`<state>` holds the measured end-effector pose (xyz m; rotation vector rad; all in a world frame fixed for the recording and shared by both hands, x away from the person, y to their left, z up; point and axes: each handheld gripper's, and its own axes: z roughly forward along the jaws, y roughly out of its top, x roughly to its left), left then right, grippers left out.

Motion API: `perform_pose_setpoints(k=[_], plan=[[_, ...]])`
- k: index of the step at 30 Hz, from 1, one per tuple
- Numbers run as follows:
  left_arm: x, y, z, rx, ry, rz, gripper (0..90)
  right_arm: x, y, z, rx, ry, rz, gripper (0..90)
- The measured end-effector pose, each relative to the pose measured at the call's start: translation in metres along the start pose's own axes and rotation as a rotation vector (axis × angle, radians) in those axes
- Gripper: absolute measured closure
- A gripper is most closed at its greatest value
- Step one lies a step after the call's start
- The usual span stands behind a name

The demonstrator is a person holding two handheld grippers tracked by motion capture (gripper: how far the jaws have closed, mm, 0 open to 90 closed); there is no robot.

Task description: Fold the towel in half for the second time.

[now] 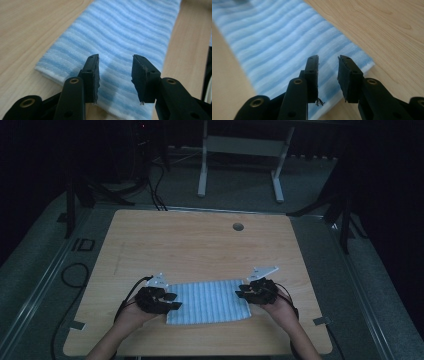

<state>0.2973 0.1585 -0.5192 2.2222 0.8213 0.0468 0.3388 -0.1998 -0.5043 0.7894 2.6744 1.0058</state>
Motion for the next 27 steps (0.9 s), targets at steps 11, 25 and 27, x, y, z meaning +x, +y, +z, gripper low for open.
perform_pose_setpoints(k=[11, 25, 27], plan=[[0.026, -0.006, 0.02, 0.038, -0.02, -0.047, 58.9, -0.009, -0.006, 0.035, 0.063, 0.012, 0.011, 67.4], [0.063, 0.018, 0.031, 0.029, 0.045, -0.047, 58.9, -0.04, 0.015, 0.052, 0.067, -0.006, 0.054, 66.3], [0.068, 0.021, 0.032, 0.032, 0.061, -0.043, 58.9, -0.045, 0.019, 0.056, 0.067, -0.008, 0.059, 66.2]])
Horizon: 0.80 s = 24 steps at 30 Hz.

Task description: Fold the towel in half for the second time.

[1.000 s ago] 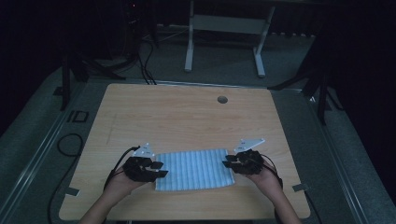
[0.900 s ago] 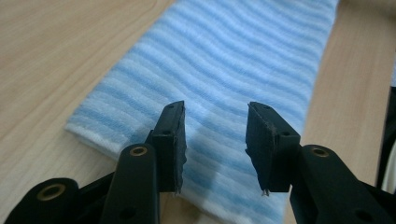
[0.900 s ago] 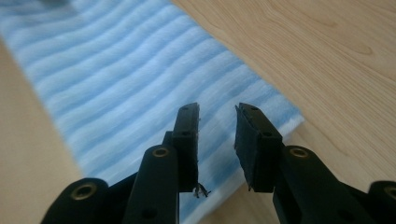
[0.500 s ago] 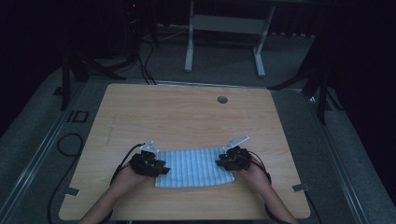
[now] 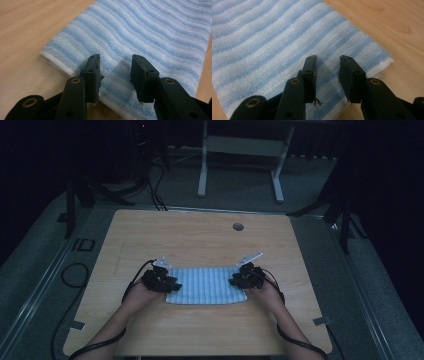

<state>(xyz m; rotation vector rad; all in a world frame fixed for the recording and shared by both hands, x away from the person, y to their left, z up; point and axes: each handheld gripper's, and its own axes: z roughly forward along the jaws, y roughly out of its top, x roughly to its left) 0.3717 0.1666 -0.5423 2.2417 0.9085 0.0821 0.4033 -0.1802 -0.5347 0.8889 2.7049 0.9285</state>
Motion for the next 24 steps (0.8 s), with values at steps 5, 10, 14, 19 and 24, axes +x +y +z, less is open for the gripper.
perform_pose_setpoints(k=[5, 10, 14, 19, 24], plan=[[0.015, 0.005, 0.001, -0.008, 0.007, -0.015, 58.8, -0.011, 0.012, 0.009, -0.004, -0.003, 0.011, 66.1], [0.028, 0.012, 0.003, -0.005, 0.023, -0.024, 58.8, -0.02, 0.022, 0.016, -0.008, 0.005, 0.032, 65.7], [0.036, 0.02, 0.004, 0.011, 0.038, -0.026, 58.7, -0.029, 0.034, 0.023, 0.005, -0.003, 0.047, 64.4], [0.047, 0.026, 0.007, 0.017, 0.046, -0.036, 58.7, -0.038, 0.045, 0.03, 0.01, -0.008, 0.055, 64.1], [0.052, 0.027, 0.007, 0.007, 0.047, -0.045, 58.7, -0.043, 0.051, 0.035, 0.008, -0.014, 0.064, 63.6]])
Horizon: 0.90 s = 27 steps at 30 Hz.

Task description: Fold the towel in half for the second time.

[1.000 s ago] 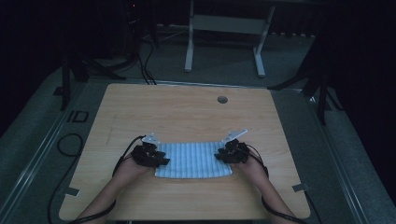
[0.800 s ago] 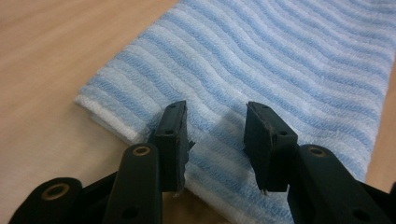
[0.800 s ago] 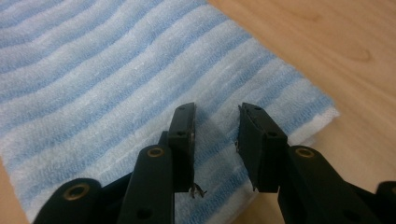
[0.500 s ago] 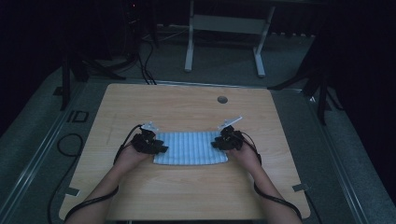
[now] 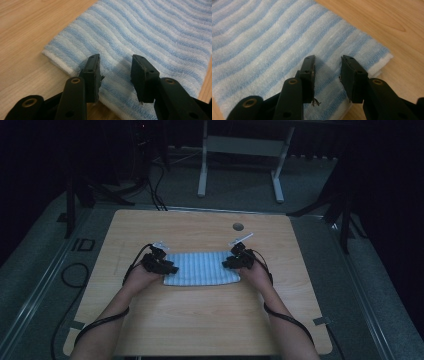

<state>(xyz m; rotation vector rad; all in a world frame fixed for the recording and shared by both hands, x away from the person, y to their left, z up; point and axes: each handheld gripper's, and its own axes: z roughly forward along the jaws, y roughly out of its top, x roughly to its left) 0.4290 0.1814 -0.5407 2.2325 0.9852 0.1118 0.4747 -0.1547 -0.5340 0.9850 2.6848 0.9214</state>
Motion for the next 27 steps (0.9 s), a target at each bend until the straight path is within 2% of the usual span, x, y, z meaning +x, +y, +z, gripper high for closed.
perform_pose_setpoints(k=[2, 6, 7, 9, 11, 14, 17, 18, 19, 21, 23, 25, 27], plan=[[0.002, 0.0, 0.0, -0.006, -0.01, -0.014, 58.7, -0.001, 0.001, 0.001, -0.001, 0.001, 0.008, 63.4], [0.002, 0.002, -0.001, -0.01, -0.008, -0.017, 57.4, -0.001, 0.002, 0.001, -0.001, 0.0, 0.007, 61.8], [0.001, 0.002, -0.003, -0.021, -0.016, -0.024, 55.1, 0.0, 0.003, 0.0, -0.004, 0.003, 0.01, 61.0], [-0.003, 0.004, -0.006, -0.031, 0.002, -0.016, 51.4, 0.0, 0.003, -0.005, -0.021, 0.007, 0.015, 59.5], [-0.007, 0.006, -0.011, -0.05, -0.001, -0.015, 45.6, 0.001, 0.004, -0.01, -0.036, 0.016, 0.021, 57.3], [-0.011, 0.007, -0.015, -0.075, -0.024, -0.007, 37.0, 0.004, 0.006, -0.017, -0.048, 0.036, 0.004, 50.4], [-0.015, 0.005, -0.018, -0.084, -0.019, 0.0, 26.7, 0.009, 0.007, -0.023, -0.064, 0.051, -0.014, 39.2], [-0.015, 0.005, -0.018, -0.084, -0.019, 0.0, 24.4, 0.009, 0.007, -0.023, -0.064, 0.051, -0.014, 39.2], [-0.017, 0.002, -0.018, -0.092, -0.016, 0.006, 21.1, 0.012, 0.006, -0.026, -0.085, 0.071, -0.012, 32.8], [-0.018, -0.001, -0.017, -0.079, -0.023, 0.01, 15.1, 0.015, 0.004, -0.028, -0.09, 0.089, -0.023, 21.6], [-0.019, -0.004, -0.017, -0.069, -0.034, 0.014, 12.8, 0.017, 0.001, -0.028, -0.095, 0.083, -0.023, 21.0], [-0.02, -0.006, -0.017, -0.056, -0.052, 0.001, 10.7, 0.018, -0.002, -0.028, -0.092, 0.087, -0.027, 15.3], [-0.021, -0.01, -0.019, -0.055, -0.053, -0.001, 6.8, 0.018, -0.006, -0.029, -0.108, 0.078, -0.029, 13.9]])
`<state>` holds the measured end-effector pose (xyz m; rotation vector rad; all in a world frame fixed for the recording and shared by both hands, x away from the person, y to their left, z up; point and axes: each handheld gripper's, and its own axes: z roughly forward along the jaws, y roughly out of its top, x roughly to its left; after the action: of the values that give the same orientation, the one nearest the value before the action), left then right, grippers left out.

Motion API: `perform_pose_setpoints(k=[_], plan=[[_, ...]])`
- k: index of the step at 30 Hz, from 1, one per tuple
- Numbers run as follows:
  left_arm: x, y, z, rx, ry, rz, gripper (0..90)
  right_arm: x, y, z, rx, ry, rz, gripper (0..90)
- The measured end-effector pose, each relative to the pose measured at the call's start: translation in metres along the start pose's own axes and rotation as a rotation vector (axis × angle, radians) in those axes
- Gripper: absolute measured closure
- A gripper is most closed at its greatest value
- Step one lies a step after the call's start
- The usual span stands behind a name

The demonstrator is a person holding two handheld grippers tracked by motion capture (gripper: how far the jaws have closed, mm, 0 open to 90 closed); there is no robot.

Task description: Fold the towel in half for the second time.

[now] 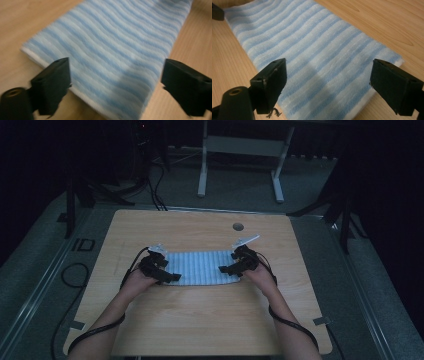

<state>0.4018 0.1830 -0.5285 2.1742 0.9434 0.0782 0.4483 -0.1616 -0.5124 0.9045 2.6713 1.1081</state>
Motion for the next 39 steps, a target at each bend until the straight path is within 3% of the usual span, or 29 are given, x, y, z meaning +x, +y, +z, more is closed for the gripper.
perform_pose_setpoints(k=[6, 10, 12, 16, 21, 26, 33, 39], plan=[[0.001, -0.013, -0.008, -0.012, 0.021, -0.022, 1.3, 0.001, -0.009, -0.007, -0.009, -0.022, -0.021, 13.6], [0.002, -0.029, -0.02, -0.079, 0.05, -0.055, 1.3, 0.0, -0.02, -0.016, -0.03, -0.044, -0.048, 13.0], [0.002, -0.036, -0.023, -0.083, 0.069, -0.057, 1.3, -0.001, -0.025, -0.02, -0.04, -0.051, -0.047, 12.5], [0.003, -0.051, -0.033, -0.1, 0.116, -0.053, 1.3, -0.004, -0.038, -0.027, -0.036, -0.07, -0.041, 12.5], [0.006, -0.066, -0.046, -0.136, 0.124, -0.076, 1.3, -0.008, -0.056, -0.035, -0.032, -0.078, -0.029, 12.4], [0.007, -0.078, -0.058, -0.131, 0.146, -0.073, 1.4, -0.012, -0.072, -0.044, -0.029, -0.097, -0.026, 12.4], [0.005, -0.098, -0.07, -0.157, 0.18, -0.098, 1.4, -0.016, -0.092, -0.056, -0.05, -0.105, 0.004, 12.2], [0.004, -0.114, -0.077, -0.169, 0.177, -0.116, 1.4, -0.016, -0.106, -0.068, -0.088, -0.143, 0.036, 12.2]])
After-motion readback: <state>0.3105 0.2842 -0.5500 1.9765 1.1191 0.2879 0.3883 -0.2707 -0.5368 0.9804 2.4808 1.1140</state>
